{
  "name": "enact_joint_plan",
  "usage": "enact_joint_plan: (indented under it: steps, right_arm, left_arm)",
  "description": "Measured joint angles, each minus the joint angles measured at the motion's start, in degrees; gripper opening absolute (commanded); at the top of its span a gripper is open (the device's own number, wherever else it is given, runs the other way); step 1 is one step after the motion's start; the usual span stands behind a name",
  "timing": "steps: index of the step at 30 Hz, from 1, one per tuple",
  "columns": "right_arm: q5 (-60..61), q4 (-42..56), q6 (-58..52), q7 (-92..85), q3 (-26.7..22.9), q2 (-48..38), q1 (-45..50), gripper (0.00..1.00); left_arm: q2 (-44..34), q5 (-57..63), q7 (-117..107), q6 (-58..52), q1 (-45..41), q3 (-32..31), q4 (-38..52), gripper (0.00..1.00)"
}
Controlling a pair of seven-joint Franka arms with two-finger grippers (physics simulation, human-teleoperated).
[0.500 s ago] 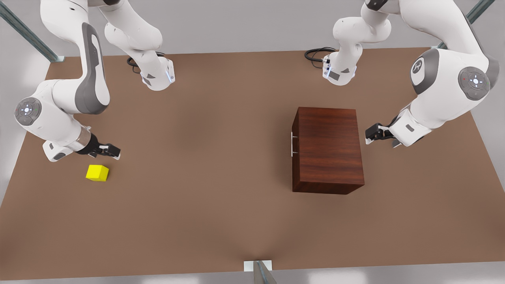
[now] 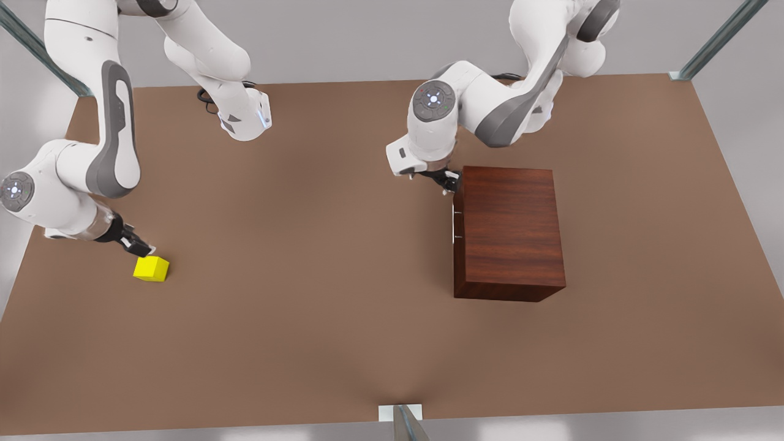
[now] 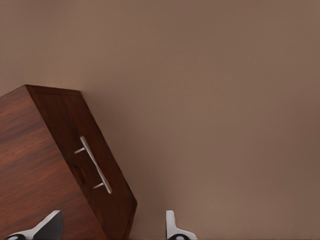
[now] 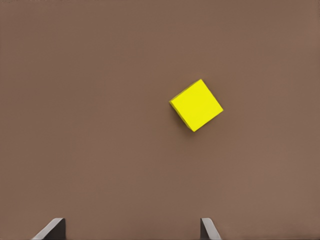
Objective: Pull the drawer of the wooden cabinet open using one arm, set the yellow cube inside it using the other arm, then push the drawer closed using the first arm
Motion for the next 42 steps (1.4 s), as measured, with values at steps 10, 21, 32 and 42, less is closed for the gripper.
enact_joint_plan:
  steps: [10, 21, 32, 42]
  right_arm:
    - [-0.4, -0.5, 17.1, 17.1, 0.1, 12.9, -2.7, 1.0]
    - [-5.6, -6.6, 25.3, 29.1, -1.9, 15.3, -5.2, 1.0]
    - [-8.1, -7.6, 29.5, 37.2, -1.9, 17.3, -4.7, 1.0]
    - [-11.2, -6.9, 30.5, 41.7, -2.4, 20.2, -4.6, 1.0]
  left_arm:
    - [8.3, 16.1, -9.9, 4.2, -2.2, 0.1, -1.6, 1.0]
    - [10.2, 10.2, -21.1, 12.6, -2.3, 0.3, -7.2, 1.0]
    - [9.6, 21.1, -27.9, 12.3, -2.6, 0.5, -12.9, 1.0]
    - [11.5, 24.3, -31.8, 11.9, -2.8, 0.5, -14.5, 1.0]
